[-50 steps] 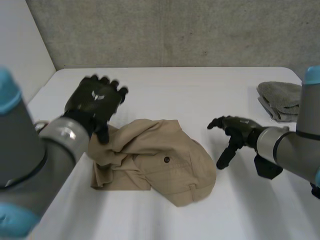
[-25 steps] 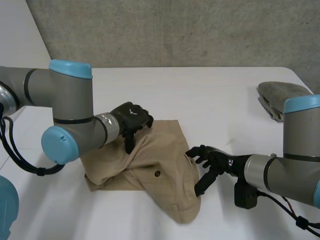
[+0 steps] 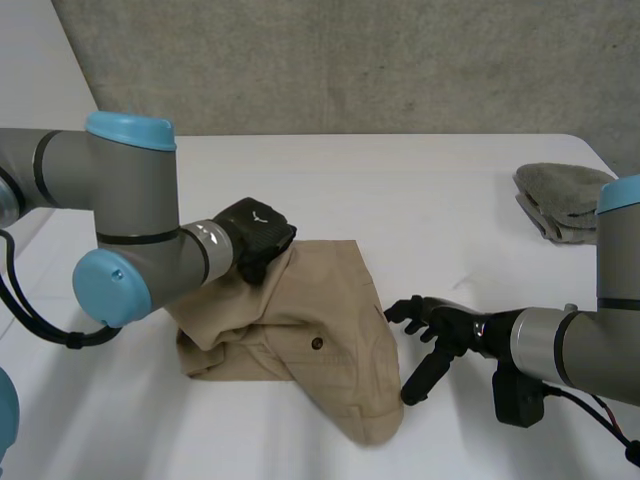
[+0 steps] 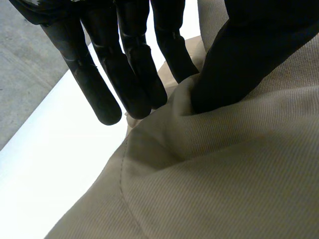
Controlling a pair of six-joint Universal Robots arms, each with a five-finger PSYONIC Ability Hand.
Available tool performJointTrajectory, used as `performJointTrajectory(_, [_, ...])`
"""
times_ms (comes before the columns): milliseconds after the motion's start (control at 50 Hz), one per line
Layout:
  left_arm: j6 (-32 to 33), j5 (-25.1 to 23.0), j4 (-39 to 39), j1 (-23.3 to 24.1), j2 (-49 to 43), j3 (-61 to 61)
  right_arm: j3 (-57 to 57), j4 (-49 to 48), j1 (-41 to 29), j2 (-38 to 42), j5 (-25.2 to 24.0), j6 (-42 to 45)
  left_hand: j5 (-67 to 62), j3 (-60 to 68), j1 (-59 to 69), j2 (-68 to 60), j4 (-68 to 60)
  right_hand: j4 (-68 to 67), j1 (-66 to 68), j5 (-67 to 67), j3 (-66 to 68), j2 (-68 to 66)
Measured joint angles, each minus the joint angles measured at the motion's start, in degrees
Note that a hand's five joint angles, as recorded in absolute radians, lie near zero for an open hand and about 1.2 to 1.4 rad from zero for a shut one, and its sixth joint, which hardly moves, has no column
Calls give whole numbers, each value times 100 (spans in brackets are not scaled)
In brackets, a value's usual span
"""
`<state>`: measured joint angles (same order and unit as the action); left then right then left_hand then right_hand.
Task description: Fold the laundry.
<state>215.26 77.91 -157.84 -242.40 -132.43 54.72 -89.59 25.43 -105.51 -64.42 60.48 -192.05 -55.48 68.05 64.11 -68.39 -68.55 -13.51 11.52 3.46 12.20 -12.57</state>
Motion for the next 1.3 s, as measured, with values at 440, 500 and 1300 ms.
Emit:
performJointTrajectory(440, [-75,138,-455,75,243,302,62,-14,-376,297,-135,-617,0,6,0,-6,-1,-1037,1113,1079,1178,-1287])
performJointTrajectory(500, [-118,143,-652,63,210,268,369,-200,-575,512,-151,-935,0,7,0,-11,-2,-3627,3335,3480,3782,-3979])
performJointTrajectory(1300, [-1180,1549,-5372,-86,2799,3999,2957,-1417,-1303,112,2078,1925,-80,39,48,-30,-27,-3660,3129,3711,3768,-3707])
